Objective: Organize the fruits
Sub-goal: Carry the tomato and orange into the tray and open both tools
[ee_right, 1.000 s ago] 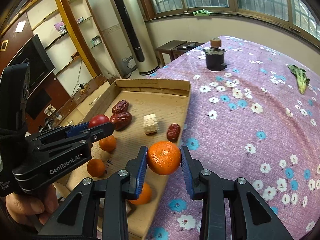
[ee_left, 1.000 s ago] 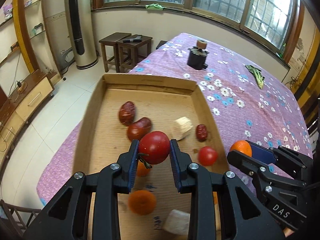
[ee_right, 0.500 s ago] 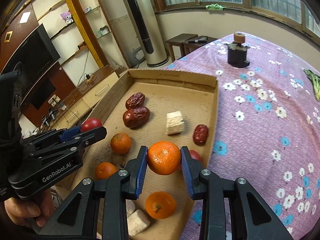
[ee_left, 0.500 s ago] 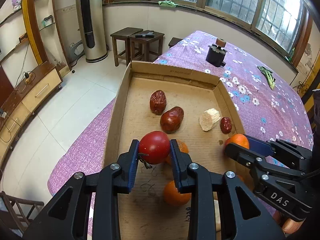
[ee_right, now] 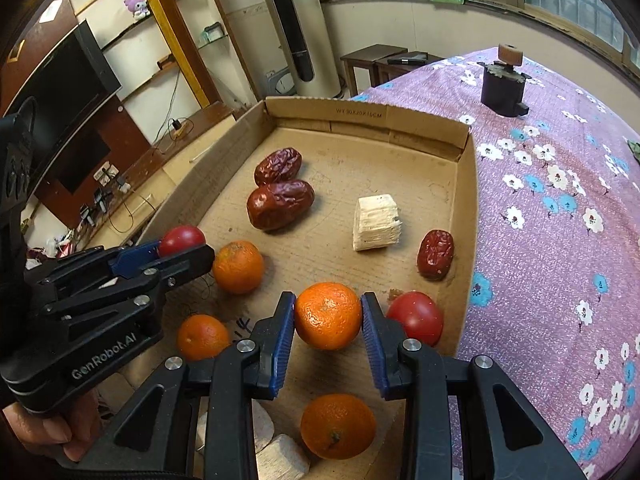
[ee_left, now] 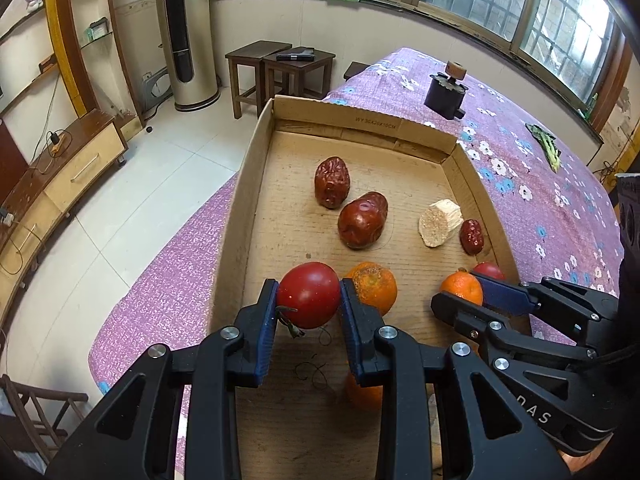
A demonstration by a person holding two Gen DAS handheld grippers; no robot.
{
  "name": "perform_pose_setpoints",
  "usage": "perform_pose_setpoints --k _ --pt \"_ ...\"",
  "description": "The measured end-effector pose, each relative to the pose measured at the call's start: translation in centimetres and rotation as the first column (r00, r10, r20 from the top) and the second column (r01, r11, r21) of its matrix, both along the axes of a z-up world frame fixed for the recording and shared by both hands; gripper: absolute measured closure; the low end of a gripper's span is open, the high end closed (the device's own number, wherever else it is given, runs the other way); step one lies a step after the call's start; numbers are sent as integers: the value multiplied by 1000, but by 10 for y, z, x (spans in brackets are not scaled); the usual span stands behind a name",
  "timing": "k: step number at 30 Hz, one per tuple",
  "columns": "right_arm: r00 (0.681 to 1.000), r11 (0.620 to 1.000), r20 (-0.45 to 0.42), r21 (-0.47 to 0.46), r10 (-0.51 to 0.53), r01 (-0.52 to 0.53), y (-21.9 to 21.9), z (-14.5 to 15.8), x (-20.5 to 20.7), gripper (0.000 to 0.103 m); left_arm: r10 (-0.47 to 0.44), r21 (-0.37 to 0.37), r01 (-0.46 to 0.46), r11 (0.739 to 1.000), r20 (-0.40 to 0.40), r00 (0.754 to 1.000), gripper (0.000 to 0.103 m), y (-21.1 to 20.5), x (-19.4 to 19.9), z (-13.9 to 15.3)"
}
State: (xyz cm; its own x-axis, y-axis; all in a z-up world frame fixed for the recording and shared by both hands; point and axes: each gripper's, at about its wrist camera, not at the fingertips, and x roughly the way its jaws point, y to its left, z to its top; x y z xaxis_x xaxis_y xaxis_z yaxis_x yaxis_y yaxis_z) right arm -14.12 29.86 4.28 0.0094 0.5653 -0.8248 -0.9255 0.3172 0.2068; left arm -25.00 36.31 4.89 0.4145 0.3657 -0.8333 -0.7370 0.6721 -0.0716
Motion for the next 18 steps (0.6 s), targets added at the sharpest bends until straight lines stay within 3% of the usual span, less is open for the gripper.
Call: perform_pose_setpoints --k 18 --pt "1000 1000 24 -17 10 -9 7 -3 -5 67 23 11 -23 1000 -34 999 74 -2 -3 -5"
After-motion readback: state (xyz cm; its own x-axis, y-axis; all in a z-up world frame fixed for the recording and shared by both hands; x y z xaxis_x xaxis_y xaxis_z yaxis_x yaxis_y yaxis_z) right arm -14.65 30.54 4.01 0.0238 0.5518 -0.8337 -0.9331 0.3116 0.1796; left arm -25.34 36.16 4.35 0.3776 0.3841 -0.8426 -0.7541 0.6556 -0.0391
